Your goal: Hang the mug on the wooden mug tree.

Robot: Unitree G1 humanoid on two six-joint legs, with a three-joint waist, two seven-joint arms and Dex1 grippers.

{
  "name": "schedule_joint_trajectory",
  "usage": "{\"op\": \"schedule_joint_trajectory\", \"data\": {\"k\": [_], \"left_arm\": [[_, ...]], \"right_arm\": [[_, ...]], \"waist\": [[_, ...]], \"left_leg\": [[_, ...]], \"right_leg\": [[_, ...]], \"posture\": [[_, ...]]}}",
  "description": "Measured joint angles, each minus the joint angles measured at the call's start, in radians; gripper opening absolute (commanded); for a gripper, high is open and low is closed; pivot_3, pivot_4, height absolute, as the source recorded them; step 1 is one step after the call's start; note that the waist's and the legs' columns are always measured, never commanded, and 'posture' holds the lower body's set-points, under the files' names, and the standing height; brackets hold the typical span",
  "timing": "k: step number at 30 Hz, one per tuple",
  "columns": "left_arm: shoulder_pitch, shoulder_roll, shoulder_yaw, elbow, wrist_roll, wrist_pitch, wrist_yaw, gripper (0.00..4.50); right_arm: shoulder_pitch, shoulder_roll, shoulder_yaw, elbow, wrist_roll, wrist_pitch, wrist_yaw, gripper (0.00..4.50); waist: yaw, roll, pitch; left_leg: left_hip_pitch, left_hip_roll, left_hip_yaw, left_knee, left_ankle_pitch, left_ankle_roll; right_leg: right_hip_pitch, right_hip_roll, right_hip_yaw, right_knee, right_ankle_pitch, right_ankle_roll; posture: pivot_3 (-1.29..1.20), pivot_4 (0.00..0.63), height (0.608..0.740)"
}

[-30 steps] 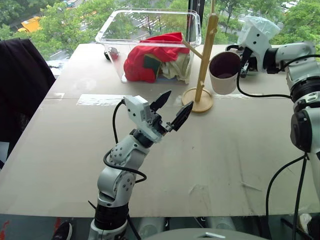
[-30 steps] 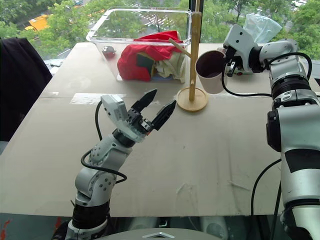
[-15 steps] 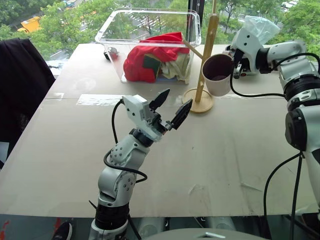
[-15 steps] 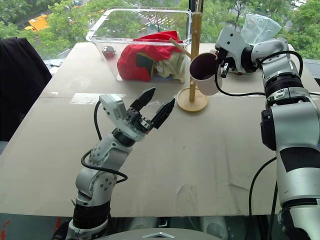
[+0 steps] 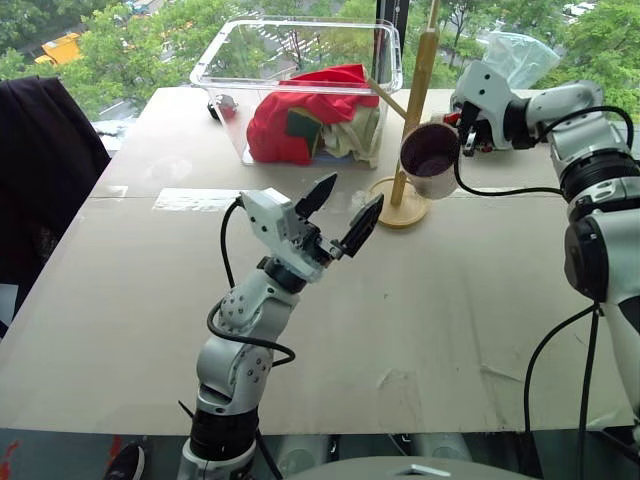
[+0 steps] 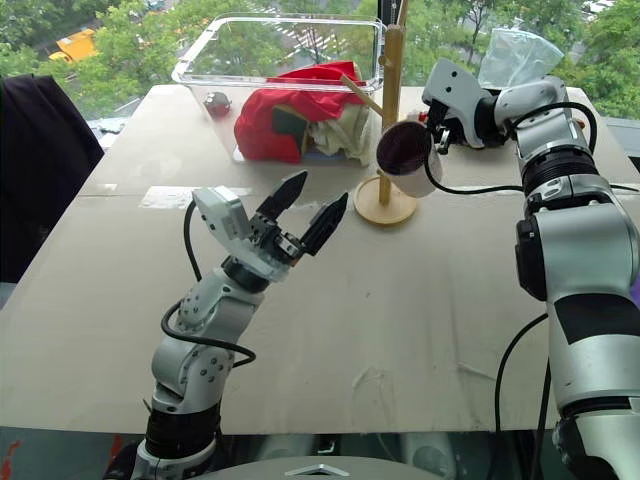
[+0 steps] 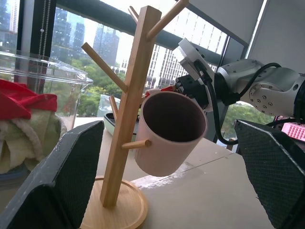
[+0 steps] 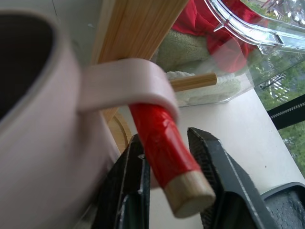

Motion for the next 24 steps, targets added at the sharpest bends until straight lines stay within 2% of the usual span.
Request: {"op": "schedule_joint_trajectory", "data": {"k": [2,3,5,14,17,24], "left_arm": [[0.000,0.004,-0.006,0.000,-0.001,0.001,-0.005,4.50],[0.000,0.007,-0.010,0.000,0.000,0.001,-0.008,4.50],[0.000,0.013,-0.012,0.000,0.000,0.001,-0.012,4.50],[-0.008,0.013,-0.012,0.016,-0.002,-0.002,-0.034,4.50],[-0.018,0.011,-0.012,0.031,-0.003,-0.003,-0.048,4.50],[-0.030,0.012,-0.011,0.060,-0.013,-0.005,-0.083,4.50]], "right_arm": [[-0.012,-0.010,-0.022,0.000,0.014,0.020,0.001,3.27],[-0.017,-0.017,-0.041,0.000,0.027,0.043,0.001,3.83],[-0.025,-0.029,-0.069,0.002,0.047,0.089,0.005,4.44],[-0.049,-0.156,-0.114,0.006,0.089,0.216,0.143,4.44],[-0.041,-0.192,-0.118,0.002,0.102,0.231,0.188,4.44],[0.071,-0.249,-0.133,-0.054,0.150,0.254,0.319,4.44]], "waist": [[0.000,0.000,0.000],[0.001,0.000,0.000],[0.001,0.000,0.000],[0.002,0.000,0.000],[0.002,0.000,0.000],[0.003,0.000,0.000]], "left_leg": [[0.000,0.000,0.000,0.000,0.000,0.000],[0.000,0.000,0.000,0.000,0.000,0.000],[0.000,0.000,0.000,0.000,0.000,0.000],[-0.001,0.000,0.000,0.000,-0.001,0.002],[-0.001,0.000,0.000,0.000,-0.001,0.003],[0.000,0.000,0.001,0.000,-0.002,0.003]], "right_leg": [[0.000,0.000,0.000,0.000,0.000,0.000],[0.000,0.000,0.000,0.000,0.000,0.000],[0.000,-0.001,0.000,0.000,0.000,0.000],[0.000,-0.003,-0.001,-0.002,0.000,0.000],[0.000,0.001,-0.001,-0.001,0.000,0.000],[0.000,0.001,0.000,-0.001,0.001,0.001]], "posture": [[0.00,0.150,0.740],[0.00,0.150,0.740],[0.00,0.150,0.740],[0.00,0.150,0.740],[0.00,0.150,0.740],[0.00,0.150,0.740]]}}
